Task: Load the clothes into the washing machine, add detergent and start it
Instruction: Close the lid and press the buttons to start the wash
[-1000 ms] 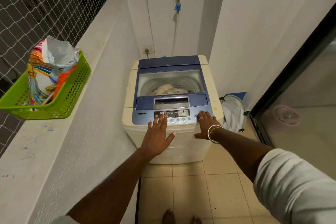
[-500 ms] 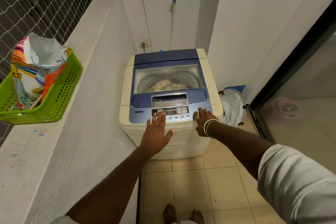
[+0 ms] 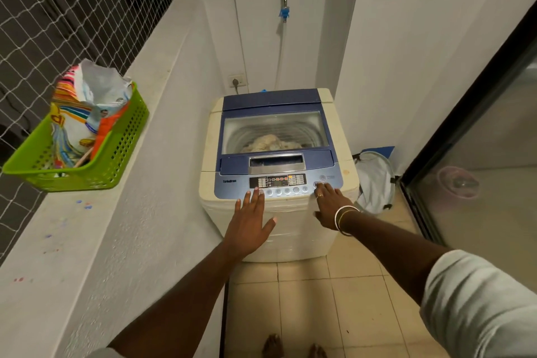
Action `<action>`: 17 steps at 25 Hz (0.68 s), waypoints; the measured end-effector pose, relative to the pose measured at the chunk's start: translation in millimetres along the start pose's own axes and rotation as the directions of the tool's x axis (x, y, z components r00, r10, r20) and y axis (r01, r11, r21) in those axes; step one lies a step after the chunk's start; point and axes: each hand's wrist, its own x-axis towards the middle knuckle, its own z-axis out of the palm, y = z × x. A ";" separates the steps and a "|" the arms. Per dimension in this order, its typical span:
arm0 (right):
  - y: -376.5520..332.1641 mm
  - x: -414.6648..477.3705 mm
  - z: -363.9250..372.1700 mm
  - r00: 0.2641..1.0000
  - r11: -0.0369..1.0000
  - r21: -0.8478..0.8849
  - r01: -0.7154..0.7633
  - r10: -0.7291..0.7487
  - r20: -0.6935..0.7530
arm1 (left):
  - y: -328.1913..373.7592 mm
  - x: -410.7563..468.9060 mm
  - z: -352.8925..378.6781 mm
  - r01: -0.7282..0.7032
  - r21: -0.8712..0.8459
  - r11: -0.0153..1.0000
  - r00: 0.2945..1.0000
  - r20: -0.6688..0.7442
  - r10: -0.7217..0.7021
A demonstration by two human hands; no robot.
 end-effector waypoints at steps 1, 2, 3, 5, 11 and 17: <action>-2.9 0.4 -0.8 1.000 1.000 0.016 -0.005 0.005 0.004 | 0.5 -1.0 -0.1 -0.001 -0.001 1.000 1.000 0.005 0.001; -6.9 0.4 -1.3 1.000 0.999 0.034 -0.012 0.012 0.009 | 1.4 -1.5 0.0 -0.001 -0.004 1.000 1.000 0.010 0.001; -12.1 -0.5 0.1 1.000 0.998 0.052 -0.019 0.019 0.004 | 2.6 -2.1 0.5 0.001 -0.009 1.000 1.000 0.010 0.000; -25.9 -3.9 0.9 0.999 0.994 0.105 -0.037 0.037 -0.003 | 4.7 -2.8 1.0 0.005 -0.024 1.000 1.000 0.008 -0.005; -76.4 -22.3 4.9 0.995 0.980 0.197 -0.012 0.031 -0.098 | 0.8 -7.6 1.7 0.008 -0.013 1.000 1.000 -0.013 -0.009; -101.0 -42.2 8.0 0.980 0.991 0.095 0.097 -0.078 -0.182 | -5.0 -23.5 7.4 0.002 0.043 0.999 1.000 -0.012 -0.002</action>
